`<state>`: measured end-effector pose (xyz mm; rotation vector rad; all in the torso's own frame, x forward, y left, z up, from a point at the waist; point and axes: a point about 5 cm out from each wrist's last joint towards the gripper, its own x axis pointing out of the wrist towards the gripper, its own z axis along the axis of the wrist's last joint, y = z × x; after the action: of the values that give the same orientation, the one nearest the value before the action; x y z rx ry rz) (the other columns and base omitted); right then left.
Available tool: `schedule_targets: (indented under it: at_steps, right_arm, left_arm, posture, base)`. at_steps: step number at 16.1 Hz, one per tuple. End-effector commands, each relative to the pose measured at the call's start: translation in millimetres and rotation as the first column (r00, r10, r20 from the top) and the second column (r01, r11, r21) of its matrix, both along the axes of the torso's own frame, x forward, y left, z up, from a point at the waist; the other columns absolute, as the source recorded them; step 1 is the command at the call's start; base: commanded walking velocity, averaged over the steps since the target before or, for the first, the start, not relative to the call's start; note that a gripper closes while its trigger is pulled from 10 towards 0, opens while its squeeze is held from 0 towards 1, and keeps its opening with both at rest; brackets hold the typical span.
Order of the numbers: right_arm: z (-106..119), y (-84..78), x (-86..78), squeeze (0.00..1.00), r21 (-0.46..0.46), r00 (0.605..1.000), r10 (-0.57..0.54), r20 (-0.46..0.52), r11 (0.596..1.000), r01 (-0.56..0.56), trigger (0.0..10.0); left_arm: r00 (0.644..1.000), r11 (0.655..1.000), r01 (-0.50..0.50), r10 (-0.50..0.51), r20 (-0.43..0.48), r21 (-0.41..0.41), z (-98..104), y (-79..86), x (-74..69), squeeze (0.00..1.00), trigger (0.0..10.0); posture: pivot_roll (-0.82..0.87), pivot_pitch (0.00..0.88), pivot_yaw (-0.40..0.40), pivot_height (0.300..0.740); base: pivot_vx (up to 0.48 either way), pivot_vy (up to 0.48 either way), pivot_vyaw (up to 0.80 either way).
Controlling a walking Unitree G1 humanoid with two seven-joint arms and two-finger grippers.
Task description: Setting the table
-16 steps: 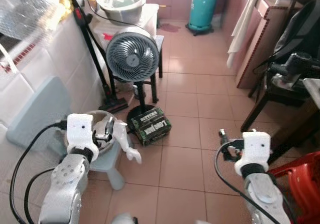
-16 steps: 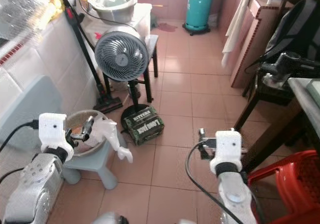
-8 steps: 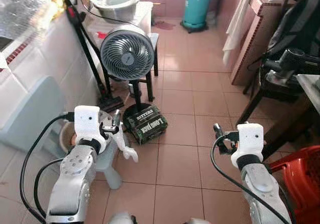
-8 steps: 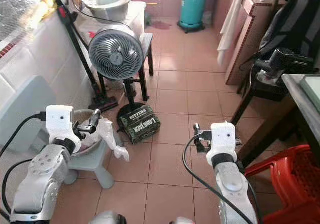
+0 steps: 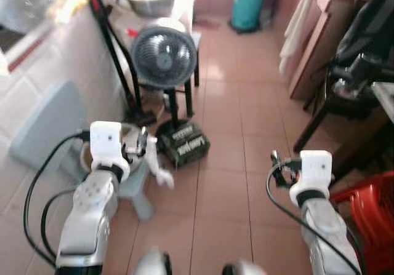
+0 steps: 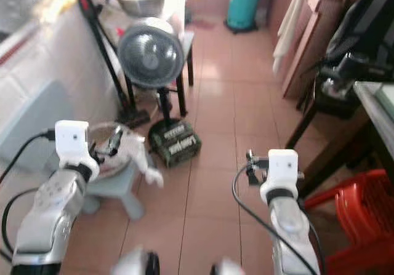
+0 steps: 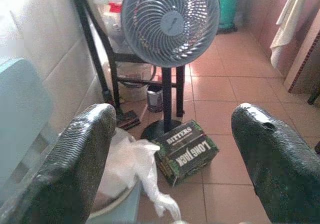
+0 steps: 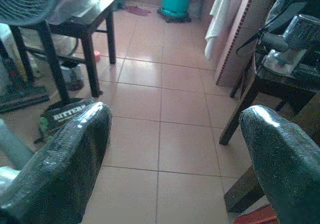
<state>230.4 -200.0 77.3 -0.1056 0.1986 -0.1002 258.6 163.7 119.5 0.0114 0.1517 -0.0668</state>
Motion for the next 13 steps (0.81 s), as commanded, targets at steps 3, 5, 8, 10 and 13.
schedule_targets:
  at_steps: [3, 5, 8, 10, 13]
  right_arm:
    - [-0.6, -4.9, 0.8, 0.00, -0.011, 1.000, -0.023, -0.014, 1.000, 0.023, 10.0]
    - [-3.1, -4.3, 0.5, 0.00, -0.039, 0.999, -0.022, -0.029, 0.999, 0.021, 10.0]
    - [-0.4, 0.0, 2.0, 0.00, -0.034, 0.999, 0.004, 0.033, 0.999, -0.003, 10.0]
    - [1.6, 6.1, 2.1, 0.00, 0.023, 0.999, 0.048, 0.021, 0.999, -0.048, 10.0]
    - [1.5, 7.7, 0.6, 0.00, 0.053, 0.997, 0.067, 0.023, 0.996, -0.068, 10.0]
  left_arm:
    - [1.000, 1.000, -0.006, 0.006, -0.013, -0.007, 0.4, 1.6, 1.0, 0.00, 10.0]
    - [1.000, 1.000, -0.008, 0.008, -0.016, -0.006, -0.4, 1.8, 1.2, 0.00, 10.0]
    - [1.000, 1.000, -0.002, 0.002, -0.015, -0.020, -0.7, 0.6, 2.4, 0.00, 10.0]
    - [1.000, 1.000, 0.000, 0.000, 0.004, -0.029, 1.4, -0.1, 4.9, 0.00, 10.0]
    - [1.000, 0.998, -0.005, 0.006, 0.004, -0.069, 2.7, 1.7, 8.7, 0.00, 10.0]
  posture:
    - [0.02, 0.003, 0.038, 0.740]
    - [0.01, 0.003, 0.037, 0.740]
    - [0.01, 0.000, 0.038, 0.740]
    - [0.00, 0.000, 0.044, 0.740]
    - [-0.01, 0.000, 0.043, 0.740]
  base:
    - [-0.331, 0.000, 0.00]
    - [-0.315, 0.000, 0.00]
    - [-0.090, 0.000, 0.00]
    - [0.000, 0.000, 0.00]
    - [0.000, 0.000, 0.00]
